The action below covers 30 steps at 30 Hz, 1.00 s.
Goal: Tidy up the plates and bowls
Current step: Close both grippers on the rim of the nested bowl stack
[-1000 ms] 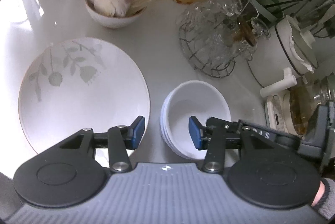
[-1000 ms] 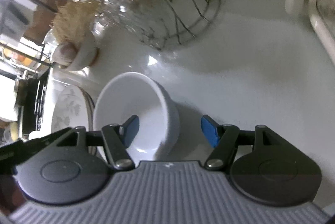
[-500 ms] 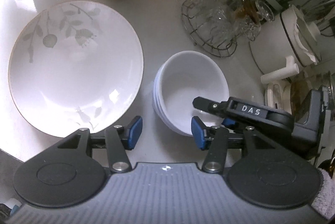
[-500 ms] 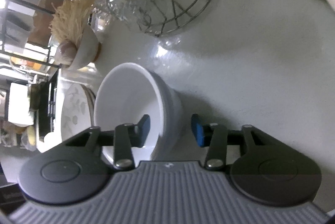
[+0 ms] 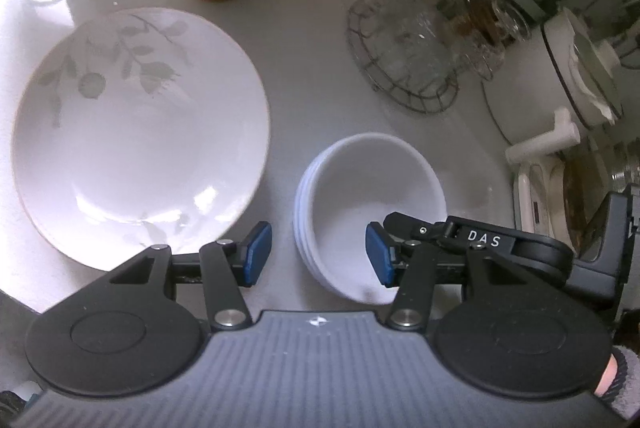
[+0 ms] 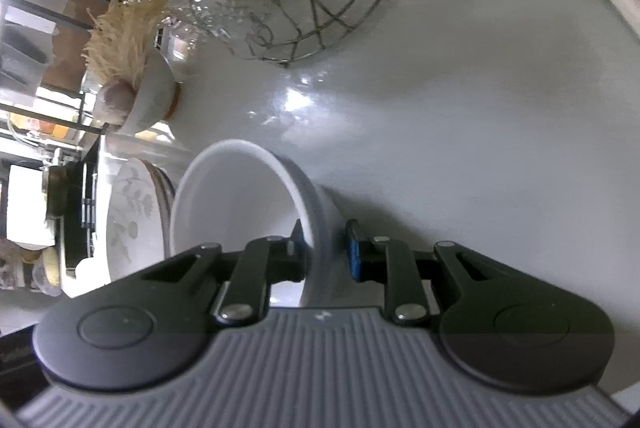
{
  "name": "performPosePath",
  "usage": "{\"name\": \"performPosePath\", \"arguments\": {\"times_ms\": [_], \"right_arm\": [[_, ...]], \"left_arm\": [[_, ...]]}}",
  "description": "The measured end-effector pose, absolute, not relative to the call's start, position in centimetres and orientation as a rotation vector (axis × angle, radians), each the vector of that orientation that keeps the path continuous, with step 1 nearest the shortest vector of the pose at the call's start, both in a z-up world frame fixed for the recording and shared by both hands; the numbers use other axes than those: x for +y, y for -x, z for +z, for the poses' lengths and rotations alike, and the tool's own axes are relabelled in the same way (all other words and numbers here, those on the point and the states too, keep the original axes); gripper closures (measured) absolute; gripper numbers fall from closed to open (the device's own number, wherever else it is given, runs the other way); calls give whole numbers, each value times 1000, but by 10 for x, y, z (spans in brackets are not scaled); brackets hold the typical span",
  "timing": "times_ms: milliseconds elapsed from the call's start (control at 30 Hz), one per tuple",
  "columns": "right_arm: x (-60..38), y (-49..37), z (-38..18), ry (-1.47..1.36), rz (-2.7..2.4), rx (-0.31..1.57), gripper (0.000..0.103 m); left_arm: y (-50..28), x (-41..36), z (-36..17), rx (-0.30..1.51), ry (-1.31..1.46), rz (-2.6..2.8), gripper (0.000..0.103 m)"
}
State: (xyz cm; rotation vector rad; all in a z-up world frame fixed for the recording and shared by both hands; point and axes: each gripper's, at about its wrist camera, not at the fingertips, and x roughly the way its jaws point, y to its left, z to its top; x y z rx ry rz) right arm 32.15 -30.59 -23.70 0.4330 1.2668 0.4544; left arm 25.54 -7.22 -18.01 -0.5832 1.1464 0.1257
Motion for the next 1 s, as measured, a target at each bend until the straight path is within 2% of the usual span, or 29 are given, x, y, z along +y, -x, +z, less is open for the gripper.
{"name": "performPosePath", "arguments": {"times_ms": [800,1000], "right_arm": [[-351,-296,-238,-476,350,1274,83],[-347,-297,-239,-452,359,1272,83]], "left_arm": [[-289,-113,-226,1216,563,-20,47],[-287,-117,-234,1212,561,-28,60]]}}
